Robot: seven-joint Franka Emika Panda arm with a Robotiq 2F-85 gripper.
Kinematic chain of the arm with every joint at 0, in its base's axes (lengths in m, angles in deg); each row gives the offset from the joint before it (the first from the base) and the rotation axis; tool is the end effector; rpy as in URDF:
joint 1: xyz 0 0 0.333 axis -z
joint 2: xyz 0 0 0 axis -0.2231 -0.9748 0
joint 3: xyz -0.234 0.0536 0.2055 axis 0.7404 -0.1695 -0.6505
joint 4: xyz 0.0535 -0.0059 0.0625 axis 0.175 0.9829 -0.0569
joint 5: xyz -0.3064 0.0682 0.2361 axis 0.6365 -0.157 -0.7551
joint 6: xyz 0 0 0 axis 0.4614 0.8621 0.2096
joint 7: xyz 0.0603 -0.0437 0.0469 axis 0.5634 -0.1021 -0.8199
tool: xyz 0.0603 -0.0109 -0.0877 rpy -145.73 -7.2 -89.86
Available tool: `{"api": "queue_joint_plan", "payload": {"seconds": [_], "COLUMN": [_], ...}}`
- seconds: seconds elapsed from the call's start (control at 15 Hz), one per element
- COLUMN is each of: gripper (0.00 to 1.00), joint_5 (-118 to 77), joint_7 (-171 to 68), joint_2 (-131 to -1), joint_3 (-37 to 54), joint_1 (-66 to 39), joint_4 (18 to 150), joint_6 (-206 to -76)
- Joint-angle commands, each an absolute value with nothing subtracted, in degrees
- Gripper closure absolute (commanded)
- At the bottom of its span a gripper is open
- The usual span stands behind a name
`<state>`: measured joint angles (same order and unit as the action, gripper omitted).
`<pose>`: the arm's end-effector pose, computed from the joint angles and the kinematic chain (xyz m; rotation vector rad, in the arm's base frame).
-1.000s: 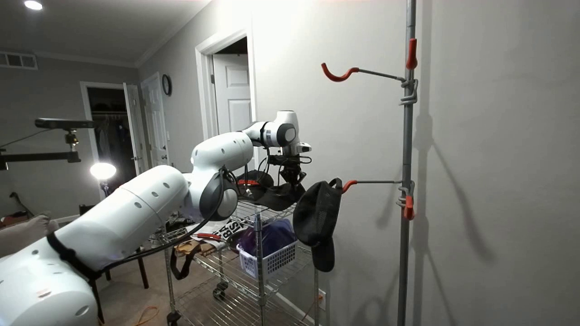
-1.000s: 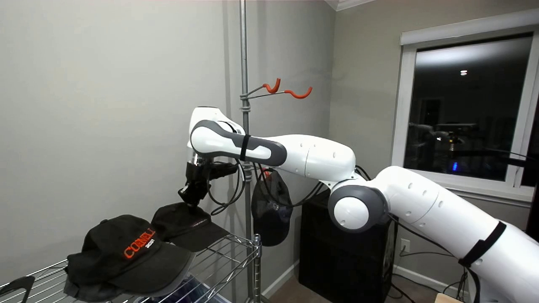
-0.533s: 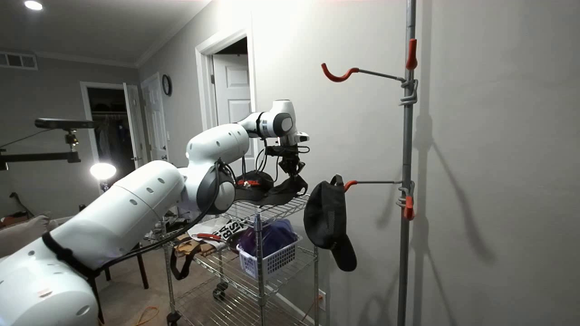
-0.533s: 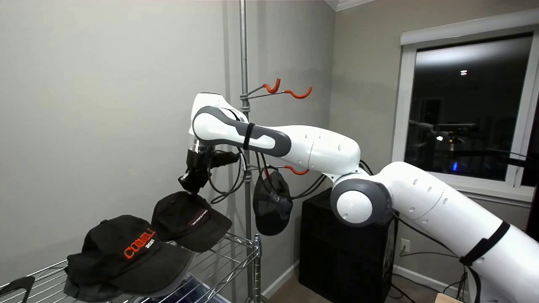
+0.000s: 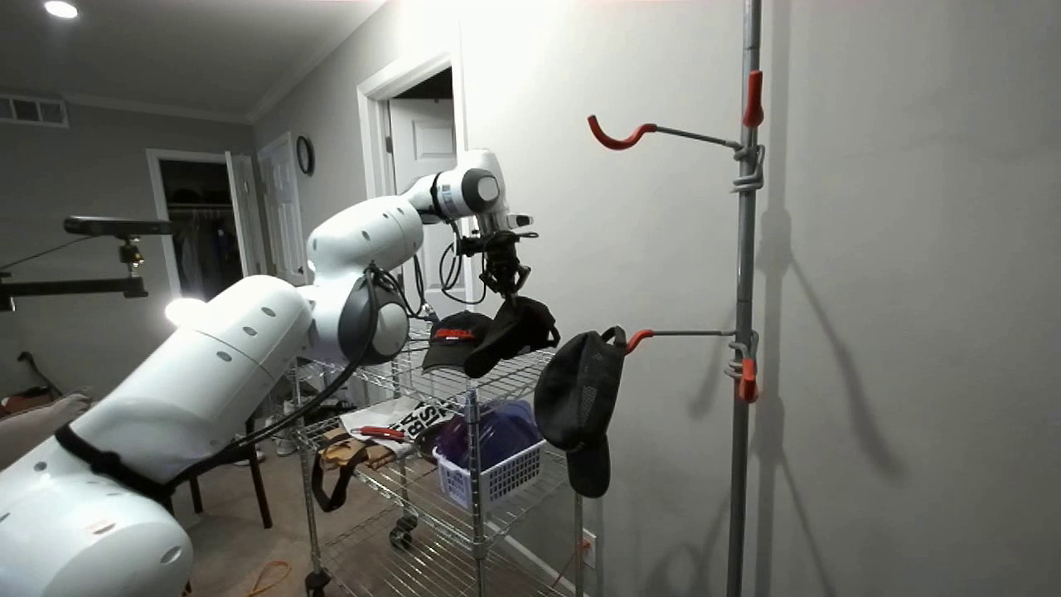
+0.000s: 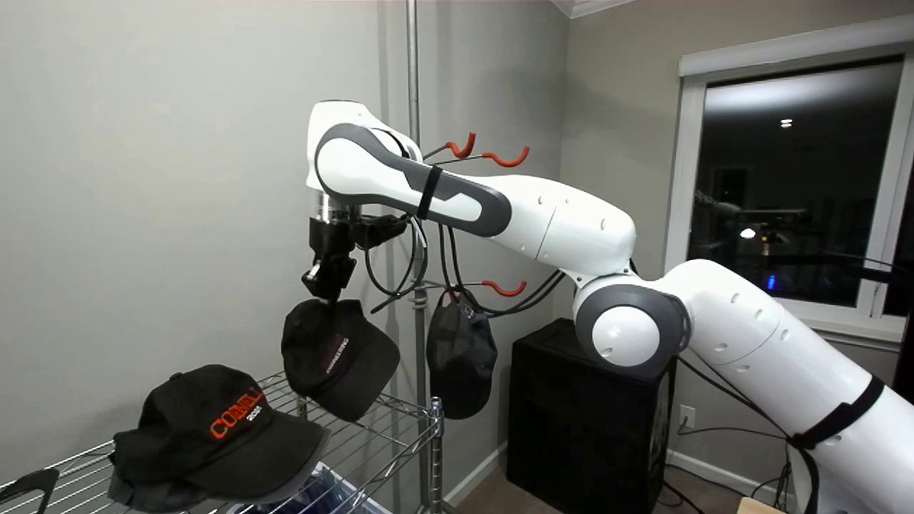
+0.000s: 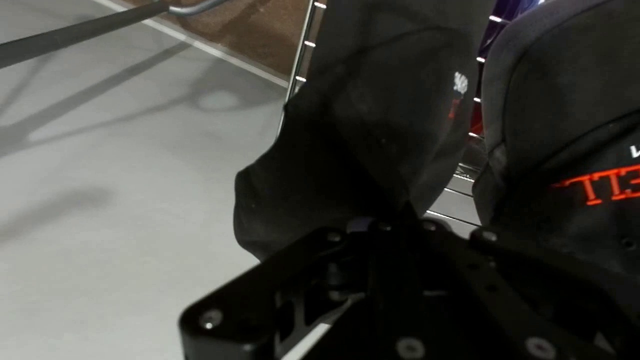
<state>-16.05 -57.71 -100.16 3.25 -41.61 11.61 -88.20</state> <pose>0.6532 0.3458 0.5857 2.9589 0.7743 0.3262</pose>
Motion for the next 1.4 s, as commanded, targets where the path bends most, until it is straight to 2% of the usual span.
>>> {"api": "queue_joint_plan", "payload": {"seconds": [0.0, 0.4, 0.73, 1.33], "gripper": [0.99, 0.99, 0.99, 0.99], "joint_5": [-9.78, -3.86, -5.12, -4.48], "joint_7": [-61.26, -60.28, -60.58, -67.71], "joint_2": [-95.78, -91.89, -88.35, -79.97], "joint_3": [6.88, 10.72, 10.53, 9.56], "joint_1": [-45.67, -48.59, -45.87, -43.66], "joint_4": [12.35, 12.31, 11.87, 13.22], "joint_6": [-85.96, -85.66, -85.38, -68.52]}}
